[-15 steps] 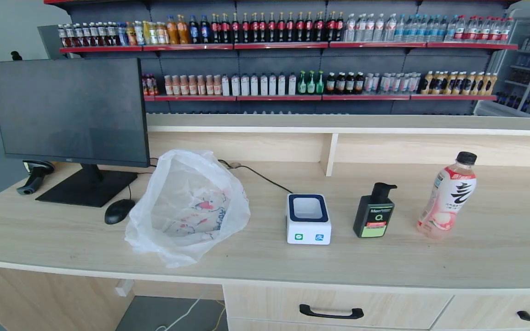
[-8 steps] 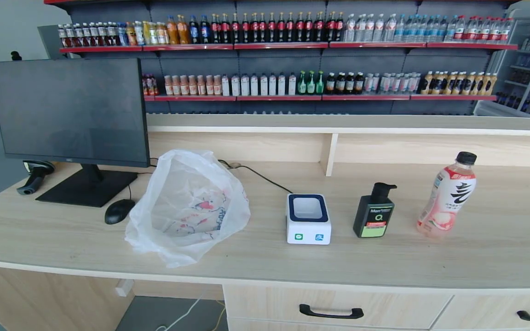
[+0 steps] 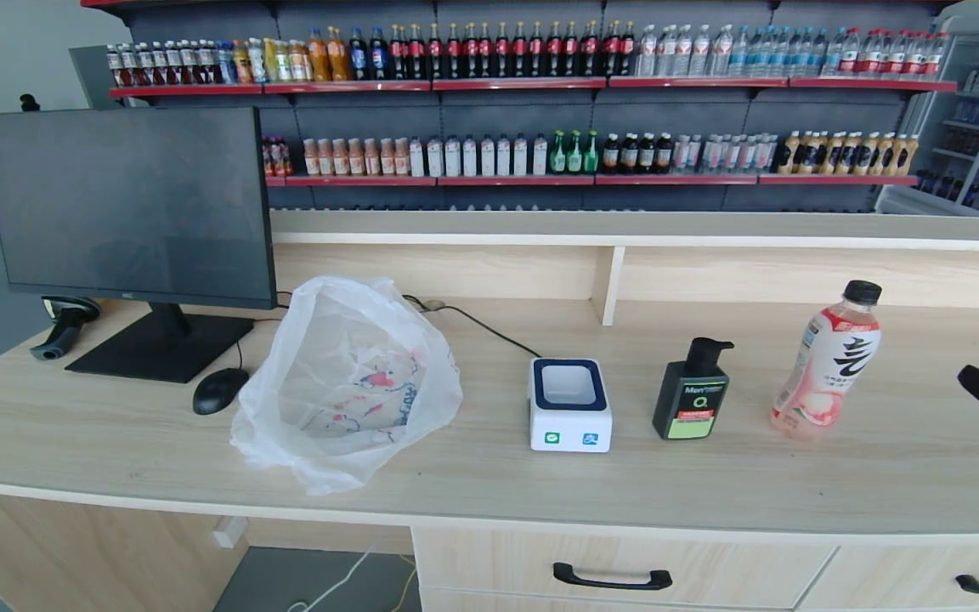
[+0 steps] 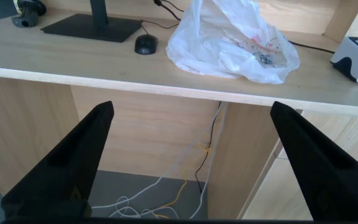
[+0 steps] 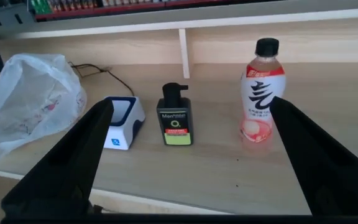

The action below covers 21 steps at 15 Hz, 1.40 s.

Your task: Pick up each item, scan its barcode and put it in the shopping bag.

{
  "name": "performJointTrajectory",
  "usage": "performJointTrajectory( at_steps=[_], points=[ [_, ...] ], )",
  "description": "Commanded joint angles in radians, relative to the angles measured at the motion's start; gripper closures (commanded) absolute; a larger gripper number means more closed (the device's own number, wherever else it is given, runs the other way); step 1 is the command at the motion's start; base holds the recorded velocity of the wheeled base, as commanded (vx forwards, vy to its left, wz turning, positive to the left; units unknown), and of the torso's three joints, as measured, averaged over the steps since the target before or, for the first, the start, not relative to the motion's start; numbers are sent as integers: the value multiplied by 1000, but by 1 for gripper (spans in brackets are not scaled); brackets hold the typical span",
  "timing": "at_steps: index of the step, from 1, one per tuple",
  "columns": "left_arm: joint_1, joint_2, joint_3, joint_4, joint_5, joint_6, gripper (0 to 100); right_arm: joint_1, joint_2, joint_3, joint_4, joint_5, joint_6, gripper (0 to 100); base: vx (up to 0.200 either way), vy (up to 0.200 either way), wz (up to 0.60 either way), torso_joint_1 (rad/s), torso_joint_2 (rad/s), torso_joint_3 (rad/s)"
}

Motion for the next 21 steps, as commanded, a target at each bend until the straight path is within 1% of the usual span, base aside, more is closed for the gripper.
performJointTrajectory(
  at_steps=[1, 2, 3, 4, 6, 7, 8, 10, 11, 12, 16, 17, 19, 21],
  points=[
    [1, 0, 0, 0, 0, 0, 0, 133, 192, -55, -9, -22, 112, 0, 0, 0, 0, 0, 0, 0],
    [0, 0, 0, 0, 0, 0, 0, 168, 245, -99, -9, -52, 190, 0, 0, 0, 0, 0, 0, 0],
    [1, 0, 0, 0, 0, 0, 0, 175, 310, -154, -10, -88, 250, 0, 0, 0, 0, 0, 0, 0],
    [1, 0, 0, 0, 0, 0, 0, 199, 351, -203, -17, -98, 299, 0, 0, 0, 0, 0, 0, 0],
    [1, 0, 0, 0, 0, 0, 0, 282, 353, -190, -38, -98, 380, 0, 0, 0, 0, 0, 0, 0],
    [1, 0, 0, 0, 0, 0, 0, 310, 350, -162, -72, -98, 432, 0, 0, 0, 0, 0, 0, 0],
    [1, 0, 0, 0, 0, 0, 0, 331, 359, -154, -124, -95, 515, 0, 0, 0, 0, 0, 0, 0],
    [1, 0, 0, 0, 0, 0, 0, 336, 423, -162, -178, -96, 673, 0, 0, 0, 0, 0, 0, 0],
    [1, 0, 0, 0, 0, 0, 0, 331, 432, -153, -194, -96, 709, 0, 0, 0, 0, 0, 0, 0],
    [1, 0, 0, 0, 0, 0, 0, 326, 454, -128, -253, -95, 785, 0, 0, 0, 0, 0, 0, 0],
    [0, 0, 0, 0, 0, 0, 0, 316, 495, -58, -346, -95, 836, 0, 0, 0, 0, 0, 0, 0],
    [1, 0, 0, 0, 0, 0, 0, 308, 537, -45, -406, -95, 882, 0, 0, 0, 0, 0, 0, 0],
    [1, 0, 0, 0, 0, 0, 0, 288, 597, -10, -491, -95, 890, 0, 0, 0, 0, 0, 0, 0],
    [1, 0, 0, 0, 0, 0, 0, 287, 640, 30, -601, -95, 888, 0, 0, 0, 0, 0, 0, 0]
  ],
)
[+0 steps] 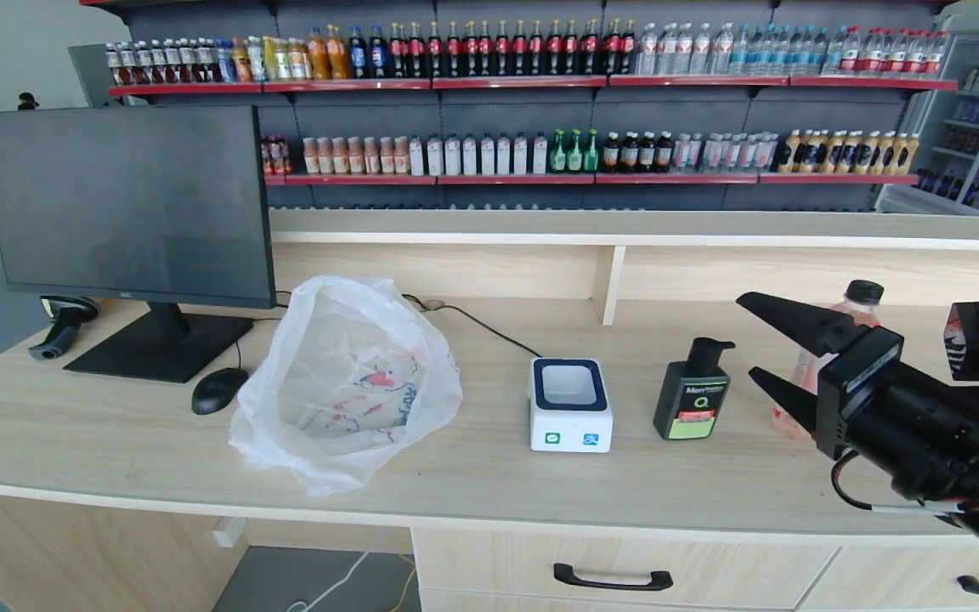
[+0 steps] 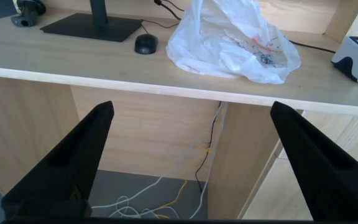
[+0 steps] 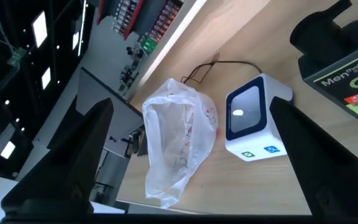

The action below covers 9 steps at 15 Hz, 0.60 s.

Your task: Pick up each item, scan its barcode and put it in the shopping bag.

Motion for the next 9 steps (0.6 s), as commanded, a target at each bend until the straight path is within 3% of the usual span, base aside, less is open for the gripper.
performJointTrajectory(
  at_steps=[1, 9],
  points=[
    [1, 0, 0, 0, 0, 0, 0, -4, 82, 35, -19, 1, 2, 0, 0, 0, 0, 0, 0, 0],
    [1, 0, 0, 0, 0, 0, 0, -55, 253, 58, -200, 1, -7, 0, 0, 0, 0, 0, 0, 0]
  ],
)
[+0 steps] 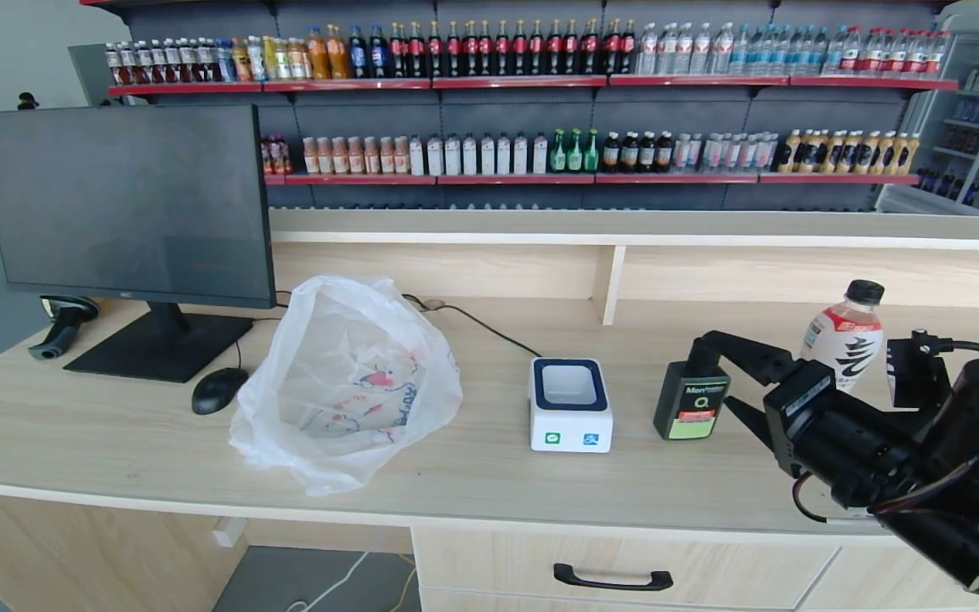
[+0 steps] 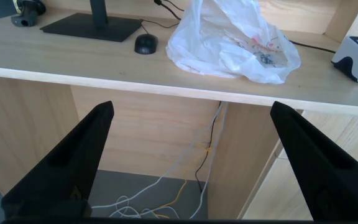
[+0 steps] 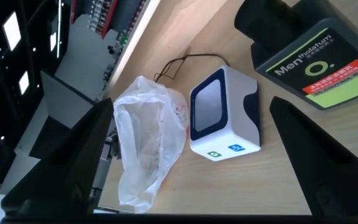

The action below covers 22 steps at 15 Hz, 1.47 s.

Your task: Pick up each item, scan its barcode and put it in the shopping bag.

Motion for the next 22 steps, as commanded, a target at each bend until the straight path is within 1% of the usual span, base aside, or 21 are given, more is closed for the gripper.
performJointTrajectory(
  at_steps=[1, 5, 9, 12, 17, 20, 22],
  points=[
    [1, 0, 0, 0, 0, 0, 0, -21, 93, 9, -75, 0, -23, 0, 0, 0, 0, 0, 0, 0],
    [1, 0, 0, 0, 0, 0, 0, -51, 162, 17, -169, -3, -32, 0, 0, 0, 0, 0, 0, 0],
    [1, 0, 0, 0, 0, 0, 0, -53, 176, 21, -181, -3, -44, 0, 0, 0, 0, 0, 0, 0],
    [1, 1, 0, 0, 0, 0, 0, -56, 196, 20, -215, -3, -46, 0, 0, 0, 0, 0, 0, 0],
    [1, 0, 0, 0, 0, 0, 0, -56, 218, 17, -221, -3, -64, 0, 0, 0, 0, 0, 0, 0],
    [1, 1, 0, 0, 0, 0, 0, -79, 267, 9, -278, -3, -73, 0, 0, 0, 0, 0, 0, 0],
    [-1, 0, 0, 0, 0, 0, 0, -99, 316, -3, -283, -4, -113, 0, 0, 0, 0, 0, 0, 0]
  ],
)
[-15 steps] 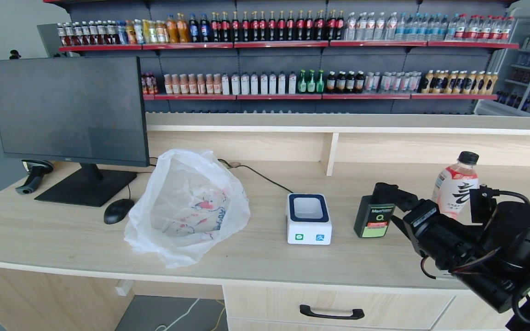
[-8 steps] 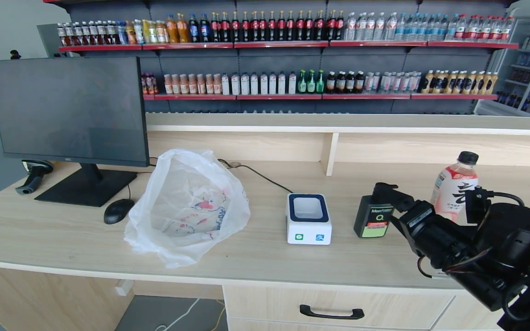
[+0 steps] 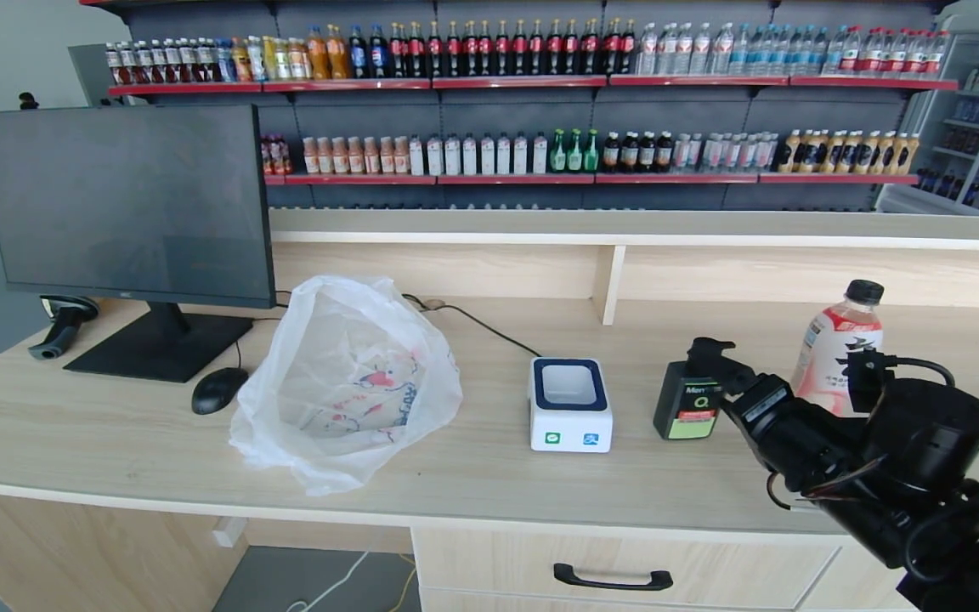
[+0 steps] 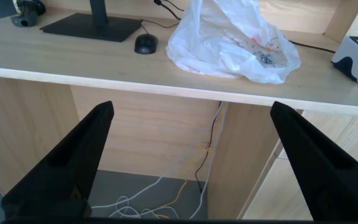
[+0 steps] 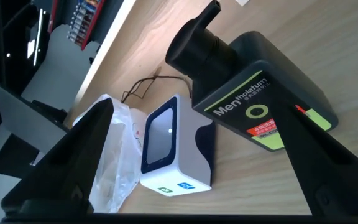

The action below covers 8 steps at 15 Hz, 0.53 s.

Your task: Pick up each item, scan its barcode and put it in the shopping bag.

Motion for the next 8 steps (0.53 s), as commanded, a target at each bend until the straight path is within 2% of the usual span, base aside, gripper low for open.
performJointTrajectory(
  at_steps=[1, 8],
  points=[
    [1, 0, 0, 0, 0, 0, 0, -17, 43, -12, -4, -1, -5, 0, 0, 0, 0, 0, 0, 0],
    [1, 0, 0, 0, 0, 0, 0, -39, 40, -32, -4, -1, -7, 0, 0, 0, 0, 0, 0, 0]
  ],
)
